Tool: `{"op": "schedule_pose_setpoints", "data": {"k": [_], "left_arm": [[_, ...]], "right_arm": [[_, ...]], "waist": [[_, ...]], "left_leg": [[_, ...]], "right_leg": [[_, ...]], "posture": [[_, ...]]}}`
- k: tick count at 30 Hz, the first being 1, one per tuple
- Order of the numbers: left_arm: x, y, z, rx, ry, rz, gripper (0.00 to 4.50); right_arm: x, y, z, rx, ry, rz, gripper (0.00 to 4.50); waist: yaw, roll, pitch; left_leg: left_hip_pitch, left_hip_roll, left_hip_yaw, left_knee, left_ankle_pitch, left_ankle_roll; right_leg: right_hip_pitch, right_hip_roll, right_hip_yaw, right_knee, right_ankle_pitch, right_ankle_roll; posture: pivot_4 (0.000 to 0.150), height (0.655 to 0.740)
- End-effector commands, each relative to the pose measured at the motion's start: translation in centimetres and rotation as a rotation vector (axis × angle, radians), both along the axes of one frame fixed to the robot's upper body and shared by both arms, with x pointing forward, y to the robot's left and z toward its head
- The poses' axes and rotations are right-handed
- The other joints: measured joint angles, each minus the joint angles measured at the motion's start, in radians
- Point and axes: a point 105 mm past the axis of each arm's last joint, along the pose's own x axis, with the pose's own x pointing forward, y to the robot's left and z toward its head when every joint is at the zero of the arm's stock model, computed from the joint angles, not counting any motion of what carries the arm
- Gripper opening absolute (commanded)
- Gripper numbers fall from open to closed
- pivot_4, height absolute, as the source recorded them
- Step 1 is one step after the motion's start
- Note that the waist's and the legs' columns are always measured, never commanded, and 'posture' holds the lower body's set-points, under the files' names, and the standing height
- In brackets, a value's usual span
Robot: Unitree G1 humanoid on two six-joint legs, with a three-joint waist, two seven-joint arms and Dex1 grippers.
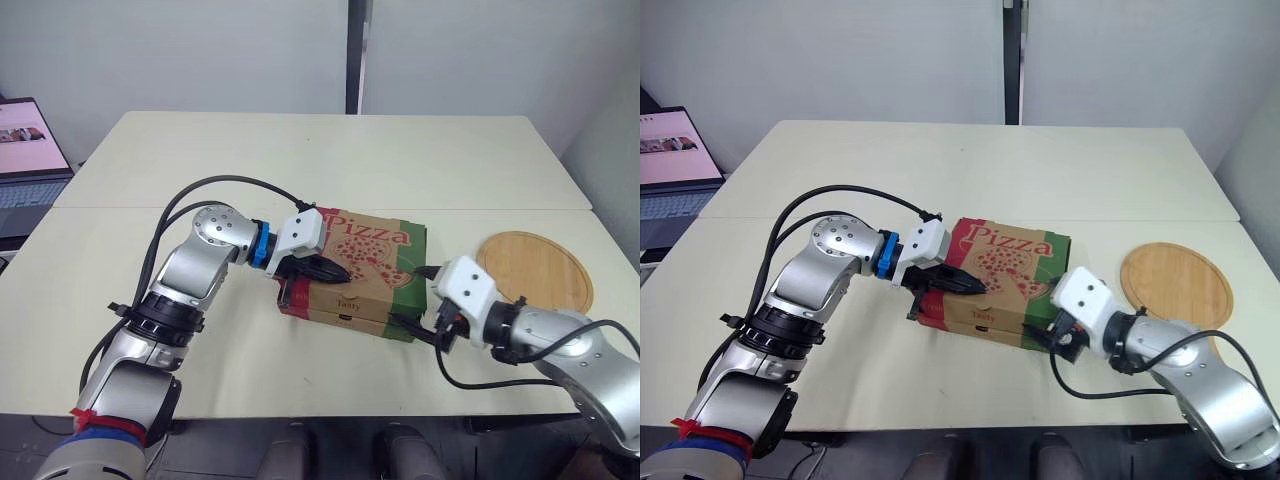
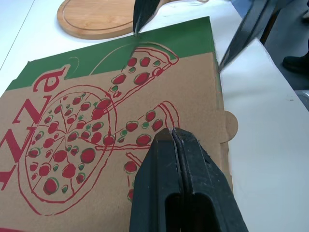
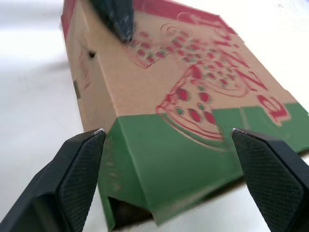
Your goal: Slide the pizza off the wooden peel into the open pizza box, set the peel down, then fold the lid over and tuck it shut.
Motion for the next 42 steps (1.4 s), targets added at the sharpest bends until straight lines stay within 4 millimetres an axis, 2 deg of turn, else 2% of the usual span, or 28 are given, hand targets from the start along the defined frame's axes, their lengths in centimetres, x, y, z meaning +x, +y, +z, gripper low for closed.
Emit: {"op": "schedule_pose_setpoints", "data": {"k": [1, 4, 7, 10, 16, 21, 27, 31, 36, 42], "left_arm": [[0.0, 0.2, -0.2, 0.026, -0.019, 0.003, 0.0], [0.1, 0.2, -0.2, 0.025, -0.023, 0.005, 0.0], [0.2, 0.2, -0.1, 0.024, -0.026, 0.007, 0.0], [0.4, 0.1, 0.0, 0.022, -0.031, 0.01, 0.0], [0.8, 0.1, 0.6, 0.008, -0.048, 0.021, 0.0], [1.0, 0.1, 0.8, 0.004, -0.056, 0.025, 0.0], [1.3, 0.1, 1.1, 0.0, -0.063, 0.027, 0.0], [1.4, -0.1, 1.1, -0.001, -0.064, 0.02, 0.0], [0.9, 0.0, 0.4, 0.026, -0.049, 0.004, 0.0], [0.9, 0.3, -0.3, 0.06, -0.044, 0.018, 0.0]], "right_arm": [[-1.2, -2.3, 1.4, 0.021, 0.041, -0.015, 4.45], [-2.4, -3.9, 0.5, -0.024, 0.129, -0.02, 4.45], [-1.6, -4.7, -0.3, -0.077, 0.116, -0.079, 4.45], [-0.8, -4.3, -1.3, -0.111, 0.085, -0.088, 3.88], [0.6, -2.5, -2.3, -0.101, 0.049, -0.047, 1.69], [0.9, -0.7, -1.6, -0.038, 0.041, 0.023, 0.02], [0.6, 0.0, -1.2, 0.039, 0.076, 0.042, 0.02], [0.4, 0.2, -1.7, 0.06, 0.104, 0.036, 0.02], [0.4, -0.7, -3.0, -0.036, 0.098, 0.01, 0.02], [0.2, -1.8, -2.6, -0.088, 0.063, -0.001, 0.02]], "waist": [[0.001, 0.0, 0.0], [0.001, 0.0, 0.0], [-0.004, 0.0, 0.0], [-0.004, 0.0, 0.0], [-0.003, 0.0, 0.0], [-0.003, 0.0, 0.0], [-0.004, 0.0, 0.0], [-0.004, 0.0, 0.0], [-0.003, 0.0, 0.0], [-0.003, 0.0, 0.0]], "left_leg": [[0.0, 0.0, 0.0, 0.0, 0.0, 0.0], [0.0, 0.0, 0.0, 0.0, 0.0, 0.0], [0.001, 0.001, 0.001, 0.0, 0.0, 0.0], [0.001, 0.001, 0.001, 0.0, 0.0, 0.0], [0.001, 0.001, 0.001, 0.0, 0.0, 0.0], [0.001, 0.001, 0.001, 0.0, 0.0, 0.0], [0.001, 0.001, 0.001, 0.0, 0.0, 0.0], [0.0, 0.001, 0.001, 0.0, 0.0, 0.0], [0.0, 0.001, 0.001, 0.0, 0.0, 0.0], [0.0, 0.001, 0.001, 0.0, 0.0, 0.0]], "right_leg": [[0.0, 0.0, 0.0, 0.0, 0.0, 0.0], [0.0, 0.0, -0.001, 0.0, 0.0, 0.0], [0.0, 0.0, 0.0, 0.0, 0.0, 0.0], [0.001, 0.001, 0.0, 0.001, 0.0, 0.0], [0.0, 0.001, 0.0, 0.0, 0.0, 0.0], [0.0, 0.001, 0.0, 0.0, 0.0, 0.0], [0.0, 0.001, 0.0, 0.0, 0.0, 0.0], [0.0, 0.001, 0.0, 0.0, 0.0, 0.0], [0.0, 0.001, 0.0, 0.0, 0.0, 0.0], [0.0, 0.001, 0.0, 0.0, 0.0, 0.0]], "posture": [[0.15, 0.7318], [0.15, 0.7318], [0.15, 0.7318], [0.15, 0.7318], [0.15, 0.7318], [0.15, 0.7318], [0.15, 0.7318], [0.15, 0.7318], [0.15, 0.7318], [0.15, 0.7318]]}}
